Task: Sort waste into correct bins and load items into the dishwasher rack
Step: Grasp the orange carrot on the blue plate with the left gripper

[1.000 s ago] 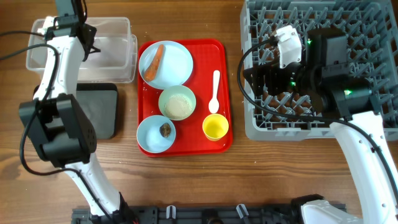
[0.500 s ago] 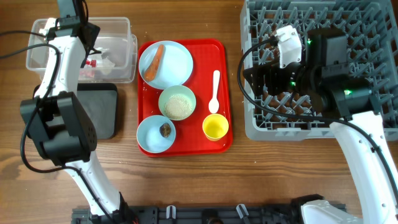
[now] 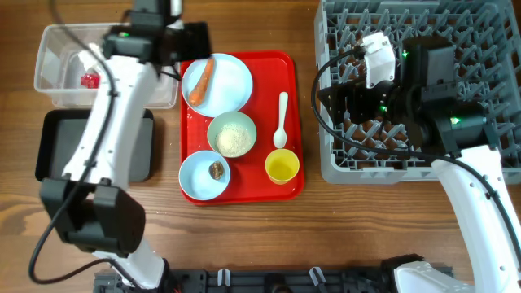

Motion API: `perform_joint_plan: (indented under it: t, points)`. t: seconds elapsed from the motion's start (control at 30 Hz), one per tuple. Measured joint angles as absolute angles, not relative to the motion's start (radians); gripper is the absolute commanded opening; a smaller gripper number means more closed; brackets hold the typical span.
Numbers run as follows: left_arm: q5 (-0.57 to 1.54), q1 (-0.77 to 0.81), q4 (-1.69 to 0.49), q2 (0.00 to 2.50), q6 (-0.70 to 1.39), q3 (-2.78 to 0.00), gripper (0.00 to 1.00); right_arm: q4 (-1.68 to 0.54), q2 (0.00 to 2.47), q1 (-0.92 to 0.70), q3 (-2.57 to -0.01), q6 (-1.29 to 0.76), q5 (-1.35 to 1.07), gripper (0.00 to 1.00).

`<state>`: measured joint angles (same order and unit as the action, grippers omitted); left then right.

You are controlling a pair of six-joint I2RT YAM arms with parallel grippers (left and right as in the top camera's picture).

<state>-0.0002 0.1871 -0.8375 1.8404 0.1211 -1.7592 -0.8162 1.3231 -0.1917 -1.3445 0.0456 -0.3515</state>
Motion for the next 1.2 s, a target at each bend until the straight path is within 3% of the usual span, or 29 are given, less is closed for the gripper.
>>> perform_joint_plan:
  t: [0.2,0.37,0.47,0.53,0.67,0.9,1.2]
  points:
    - [-0.054,0.226,-0.838,2.046,0.049,-1.759,0.89,-0.827,1.323,-0.192,-1.345,0.038,-0.352,1.0]
    - [-0.062,0.223,-0.837,2.199,0.001,-1.759,0.78,-0.828,1.323,-0.192,-1.345,0.038,-0.352,1.0]
    - [-0.068,0.223,-0.827,2.246,-0.01,-1.759,0.65,-0.828,1.323,-0.192,-1.345,0.035,-0.352,1.0]
    - [-0.069,0.221,-0.824,2.271,-0.013,-1.759,0.47,-0.828,1.323,-0.192,-1.345,0.031,-0.352,1.0]
    - [-0.061,0.222,-0.822,2.272,0.002,-1.761,0.36,-0.831,1.323,-0.192,-1.345,0.031,-0.352,1.0]
    - [-0.054,0.221,-0.825,2.272,0.052,-1.764,0.08,-0.851,1.323,-0.192,-1.345,0.031,-0.352,1.0]
    - [-0.054,0.221,-0.869,2.272,0.055,-1.773,0.04,-0.852,1.323,-0.192,-1.345,0.031,-0.352,1.0]
